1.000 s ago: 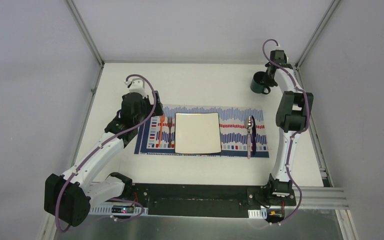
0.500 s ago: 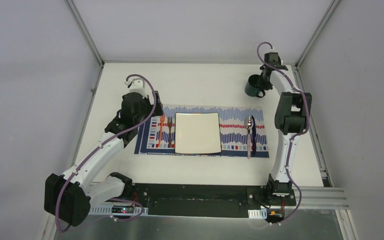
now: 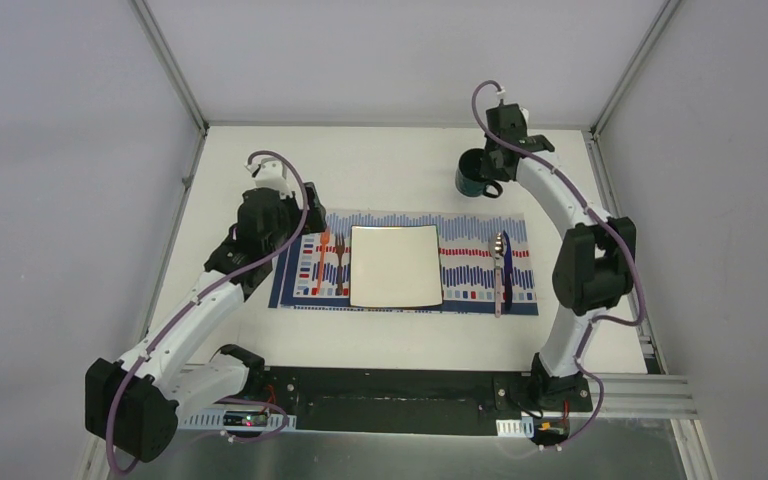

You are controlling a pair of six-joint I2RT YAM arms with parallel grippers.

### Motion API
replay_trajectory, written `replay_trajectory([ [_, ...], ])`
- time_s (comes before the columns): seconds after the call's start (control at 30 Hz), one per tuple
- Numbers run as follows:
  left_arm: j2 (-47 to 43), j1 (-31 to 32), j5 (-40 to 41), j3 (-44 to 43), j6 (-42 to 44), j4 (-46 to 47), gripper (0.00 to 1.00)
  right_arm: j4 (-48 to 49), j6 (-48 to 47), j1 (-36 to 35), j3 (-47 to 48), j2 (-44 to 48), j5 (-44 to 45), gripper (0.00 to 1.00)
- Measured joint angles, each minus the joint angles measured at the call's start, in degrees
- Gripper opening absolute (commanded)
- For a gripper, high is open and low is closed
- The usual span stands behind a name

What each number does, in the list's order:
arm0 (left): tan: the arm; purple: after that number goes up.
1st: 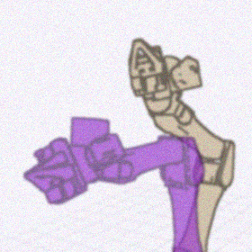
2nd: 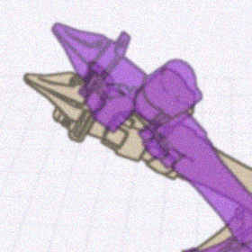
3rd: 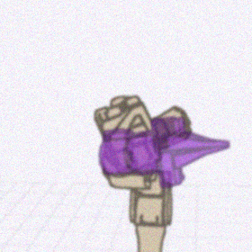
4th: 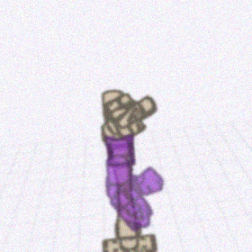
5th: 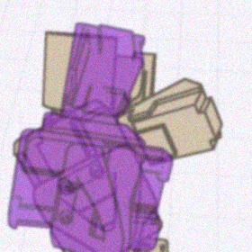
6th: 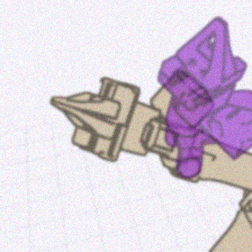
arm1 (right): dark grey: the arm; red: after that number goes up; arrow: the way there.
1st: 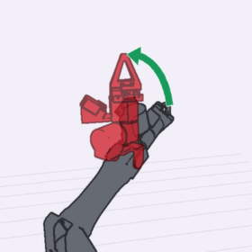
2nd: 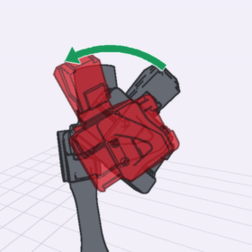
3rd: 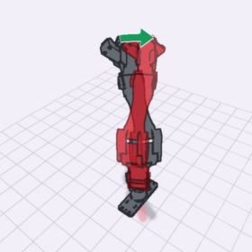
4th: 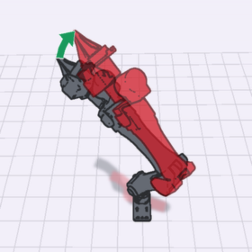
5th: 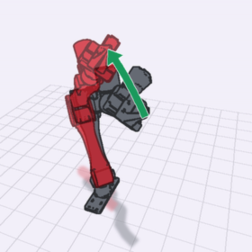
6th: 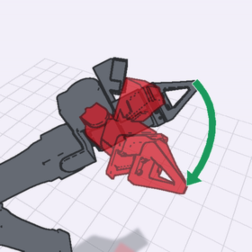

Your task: Set the dinner table for one person

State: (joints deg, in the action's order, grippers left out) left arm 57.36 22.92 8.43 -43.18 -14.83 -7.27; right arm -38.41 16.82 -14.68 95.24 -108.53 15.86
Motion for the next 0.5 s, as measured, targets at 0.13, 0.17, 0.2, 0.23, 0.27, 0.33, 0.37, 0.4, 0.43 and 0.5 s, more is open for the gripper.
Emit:
replay_trajectory([
  [0.13, -1.2, 0.0, -0.4, 0.1, -0.6, 0.0, 0.99, -0.1, 0.7, -2.6, -7.1, 6.9, 1.2, 0.00],
  [0.17, -1.6, 0.0, -0.6, 0.3, -0.7, 0.1, 0.99, -0.1, 0.9, -2.8, -8.6, 7.9, 1.6, 0.00],
  [0.2, -1.8, 0.0, -0.9, 0.4, -0.8, 0.1, 0.99, 0.0, 1.1, -3.1, -10.8, 9.1, 2.2, 0.00],
  [0.23, -2.1, 0.0, -1.0, 0.6, -0.8, 0.1, 0.99, -0.1, 1.3, -3.4, -13.1, 10.1, 2.8, 0.00],
  [0.27, -2.2, 0.0, -1.1, 0.8, -0.9, 0.0, 0.99, -0.2, 1.4, -3.6, -15.0, 10.7, 3.1, 0.00],
  [0.33, -2.4, 0.0, -1.3, 1.1, -1.0, 0.0, 0.99, -0.3, 1.7, -3.9, -18.4, 11.5, 3.6, 0.00],
  [0.37, -2.4, 0.0, -1.3, 1.2, -1.0, 0.0, 0.99, -0.3, 1.8, -3.9, -19.6, 11.7, 3.7, 0.00],
  [0.4, -2.4, 0.0, -1.4, 1.2, -1.0, 0.0, 0.99, -0.3, 1.8, -4.0, -20.8, 11.8, 3.8, 0.00],
  [0.43, -2.5, 0.0, -1.4, 1.3, -1.1, 0.0, 0.99, -0.3, 1.9, -4.1, -21.7, 11.8, 3.8, 0.00],
  [0.5, -2.6, 0.0, -1.5, 1.4, -1.1, 0.0, 0.99, -0.2, 2.3, -4.2, -23.1, 11.8, 3.8, 0.00],
])
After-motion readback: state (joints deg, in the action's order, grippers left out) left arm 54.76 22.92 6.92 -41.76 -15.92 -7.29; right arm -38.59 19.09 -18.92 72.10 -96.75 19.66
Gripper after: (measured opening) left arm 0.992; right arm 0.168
